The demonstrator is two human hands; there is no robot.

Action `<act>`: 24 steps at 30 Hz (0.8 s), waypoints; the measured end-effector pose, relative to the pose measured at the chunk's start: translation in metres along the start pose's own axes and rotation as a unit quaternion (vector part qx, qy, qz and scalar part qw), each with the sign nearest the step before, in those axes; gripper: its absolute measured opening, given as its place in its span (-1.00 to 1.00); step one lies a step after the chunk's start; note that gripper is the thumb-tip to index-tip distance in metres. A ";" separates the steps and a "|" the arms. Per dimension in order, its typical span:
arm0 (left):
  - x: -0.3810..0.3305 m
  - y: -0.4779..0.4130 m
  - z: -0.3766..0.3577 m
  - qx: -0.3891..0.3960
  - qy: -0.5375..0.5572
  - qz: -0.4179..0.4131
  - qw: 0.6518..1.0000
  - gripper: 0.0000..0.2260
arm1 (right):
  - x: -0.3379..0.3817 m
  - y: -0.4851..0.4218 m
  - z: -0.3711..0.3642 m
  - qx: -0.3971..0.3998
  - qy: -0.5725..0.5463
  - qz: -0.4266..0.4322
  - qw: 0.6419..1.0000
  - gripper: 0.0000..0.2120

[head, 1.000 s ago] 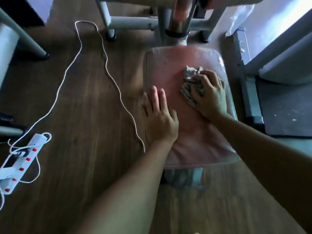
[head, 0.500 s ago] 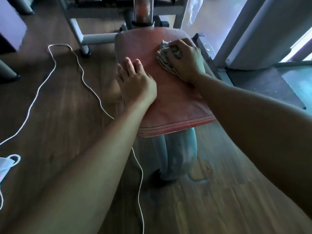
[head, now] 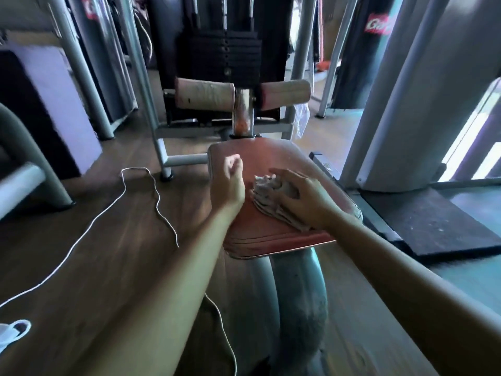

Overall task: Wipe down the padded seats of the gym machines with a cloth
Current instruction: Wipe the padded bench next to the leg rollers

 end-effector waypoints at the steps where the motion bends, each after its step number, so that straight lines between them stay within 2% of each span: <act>1: 0.004 0.000 0.007 -0.016 0.051 0.002 0.999 -0.71 | 0.003 0.011 0.003 -0.002 -0.004 0.020 1.000 -0.52; 3: 0.008 0.002 0.017 -0.040 0.136 -0.004 0.990 -0.78 | 0.002 0.026 0.008 -0.020 0.000 0.026 0.999 -0.43; 5: 0.010 0.006 0.015 -0.021 0.136 -0.016 0.990 -0.90 | -0.004 0.030 0.011 -0.046 -0.024 -0.006 0.999 -0.38; 6: 0.010 0.007 0.011 -0.007 0.108 -0.028 0.994 -0.92 | -0.005 0.030 0.016 -0.074 -0.046 -0.022 0.996 -0.40; 8: 0.006 0.008 0.001 0.027 0.021 -0.057 0.998 -0.90 | -0.013 0.037 0.034 -0.180 -0.093 -0.052 0.978 -0.49; 10: 0.004 0.005 -0.011 0.058 -0.077 -0.055 0.994 -0.82 | -0.029 0.052 0.049 -0.277 -0.126 -0.098 0.948 -0.53; 11: 0.002 0.002 -0.016 0.071 -0.111 -0.052 0.990 -0.76 | -0.035 0.056 0.053 -0.300 -0.138 -0.114 0.937 -0.54; 13: -0.007 -0.001 -0.036 0.135 -0.126 -0.071 0.980 -0.67 | -0.040 0.057 0.054 -0.308 -0.156 -0.125 0.930 -0.51; 14: -0.012 0.002 -0.051 0.192 -0.124 -0.080 0.970 -0.67 | -0.040 0.055 0.054 -0.306 -0.162 -0.128 0.929 -0.50; 16: -0.019 0.015 -0.082 0.306 -0.159 -0.100 0.933 -0.62 | -0.041 0.055 0.055 -0.312 -0.175 -0.141 0.923 -0.50; 18: -0.021 0.028 -0.099 0.367 -0.247 -0.138 0.886 -0.49 | -0.044 0.057 0.058 -0.322 -0.185 -0.158 0.915 -0.51; 20: -0.030 0.031 -0.098 0.351 -0.283 -0.186 0.873 -0.47 | -0.046 0.056 0.058 -0.319 -0.184 -0.170 0.914 -0.53; 22: -0.039 0.030 -0.088 0.312 -0.273 -0.218 0.884 -0.52 | -0.046 0.056 0.057 -0.309 -0.179 -0.175 0.917 -0.53; 24: -0.039 0.027 -0.076 0.285 -0.285 -0.216 0.890 -0.57 | -0.045 0.056 0.057 -0.301 -0.180 -0.176 0.920 -0.53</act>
Point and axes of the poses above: each hand's wrist, its own y-axis away from the middle knuckle, its own z-axis out of the back of the hand, x = y × z, the point moved 10 cm from there along -y, towards the middle knuckle, and after that the axes turned 5 degrees about y, right-handed, at the moved point
